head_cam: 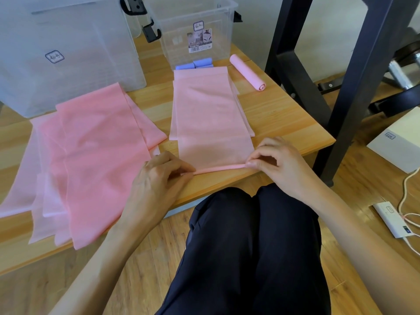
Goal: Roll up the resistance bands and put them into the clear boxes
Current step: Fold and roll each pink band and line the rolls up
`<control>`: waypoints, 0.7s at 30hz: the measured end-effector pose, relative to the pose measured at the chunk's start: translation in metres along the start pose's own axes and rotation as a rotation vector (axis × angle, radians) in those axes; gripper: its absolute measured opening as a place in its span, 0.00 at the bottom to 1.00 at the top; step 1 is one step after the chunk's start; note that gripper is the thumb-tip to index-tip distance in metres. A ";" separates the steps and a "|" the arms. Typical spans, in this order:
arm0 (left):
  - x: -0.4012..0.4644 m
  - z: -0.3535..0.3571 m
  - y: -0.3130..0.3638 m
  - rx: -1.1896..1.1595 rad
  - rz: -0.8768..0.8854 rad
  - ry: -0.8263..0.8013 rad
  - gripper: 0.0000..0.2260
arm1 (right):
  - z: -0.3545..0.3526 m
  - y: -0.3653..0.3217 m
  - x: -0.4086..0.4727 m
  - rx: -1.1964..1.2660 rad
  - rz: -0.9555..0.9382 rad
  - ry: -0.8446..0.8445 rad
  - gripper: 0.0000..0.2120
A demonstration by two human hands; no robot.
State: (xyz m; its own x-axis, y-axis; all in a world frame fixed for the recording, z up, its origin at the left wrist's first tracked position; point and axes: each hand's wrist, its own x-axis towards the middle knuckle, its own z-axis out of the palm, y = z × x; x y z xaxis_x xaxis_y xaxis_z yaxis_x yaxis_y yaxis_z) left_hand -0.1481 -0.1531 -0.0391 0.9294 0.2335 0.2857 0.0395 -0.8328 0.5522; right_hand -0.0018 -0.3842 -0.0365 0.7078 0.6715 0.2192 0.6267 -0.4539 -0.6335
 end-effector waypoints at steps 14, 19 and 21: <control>-0.002 0.002 -0.001 0.078 0.013 0.061 0.07 | 0.008 0.001 -0.003 0.010 -0.014 0.115 0.05; -0.001 -0.001 -0.003 0.034 0.019 0.030 0.08 | 0.007 0.003 -0.002 -0.044 -0.029 0.072 0.04; 0.000 0.000 -0.004 0.024 0.003 0.046 0.07 | 0.011 0.002 -0.002 -0.041 -0.045 0.113 0.04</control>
State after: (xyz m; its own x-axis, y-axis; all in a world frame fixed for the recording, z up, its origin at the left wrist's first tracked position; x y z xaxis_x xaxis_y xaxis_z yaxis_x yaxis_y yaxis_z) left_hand -0.1488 -0.1501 -0.0411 0.9115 0.2539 0.3234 0.0463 -0.8449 0.5329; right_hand -0.0055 -0.3799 -0.0459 0.7095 0.6226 0.3300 0.6697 -0.4498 -0.5909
